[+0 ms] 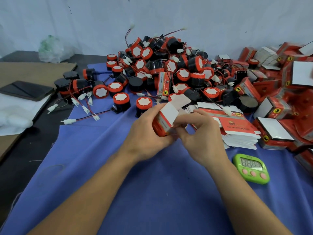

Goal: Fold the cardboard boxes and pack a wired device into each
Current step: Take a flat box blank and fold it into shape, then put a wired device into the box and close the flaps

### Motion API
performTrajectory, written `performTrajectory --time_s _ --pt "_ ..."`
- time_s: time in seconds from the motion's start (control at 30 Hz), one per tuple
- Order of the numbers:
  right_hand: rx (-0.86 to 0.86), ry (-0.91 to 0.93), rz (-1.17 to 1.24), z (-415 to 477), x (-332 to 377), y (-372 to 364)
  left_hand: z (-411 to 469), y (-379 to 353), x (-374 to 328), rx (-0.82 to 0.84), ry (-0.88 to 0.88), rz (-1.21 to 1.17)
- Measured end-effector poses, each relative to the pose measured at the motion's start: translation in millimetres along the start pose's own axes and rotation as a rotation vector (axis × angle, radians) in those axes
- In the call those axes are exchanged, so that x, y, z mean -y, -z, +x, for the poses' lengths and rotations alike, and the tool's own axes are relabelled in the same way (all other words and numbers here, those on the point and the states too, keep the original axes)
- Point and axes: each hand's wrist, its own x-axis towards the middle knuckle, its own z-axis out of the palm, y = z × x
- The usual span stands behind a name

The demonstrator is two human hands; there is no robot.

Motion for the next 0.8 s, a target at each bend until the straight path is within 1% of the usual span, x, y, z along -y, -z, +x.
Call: performTrajectory --time_s 0.03,0.07,0.13,0.2,0.27,0.3,0.37,0.47,0.53,0.6,0.67,0.8 --pt "-0.029 0.009 -0.016 -1 1 -1 1 3 1 -0.037 -0.021 0.068" --pt "-0.077 0.013 -0.023 -2 1 -3 3 5 1 -0.088 -0.010 0.053" --pt "-0.186 -0.046 -0.014 -1 0 -4 8 9 2 -0.220 0.052 -0.081" --pt "-0.217 -0.183 -0.006 0 -5 -3 15 18 6 -0.355 0.160 -0.310" --pt "-0.139 -0.313 -0.022 -1 -11 -3 21 28 12 -0.465 0.252 -0.534" --pt "-0.082 -0.349 -0.038 -2 -11 -5 23 33 16 -0.519 0.281 -0.599" --pt "0.026 -0.336 -0.083 -4 -7 -17 26 41 19 -0.607 0.297 -0.658" --pt "0.175 -0.252 -0.131 3 3 -46 28 47 22 -0.668 0.291 -0.640" --pt "0.232 -0.275 -0.110 15 9 -64 28 49 24 -0.709 0.302 -0.630" --pt "0.251 -0.310 -0.156 33 12 -81 28 51 25 -0.751 0.323 -0.611" --pt "0.245 -0.298 -0.279 50 14 -96 28 53 25 -0.762 0.350 -0.594" --pt "0.242 -0.250 -0.346 68 12 -111 26 53 27 -0.694 0.413 -0.606"
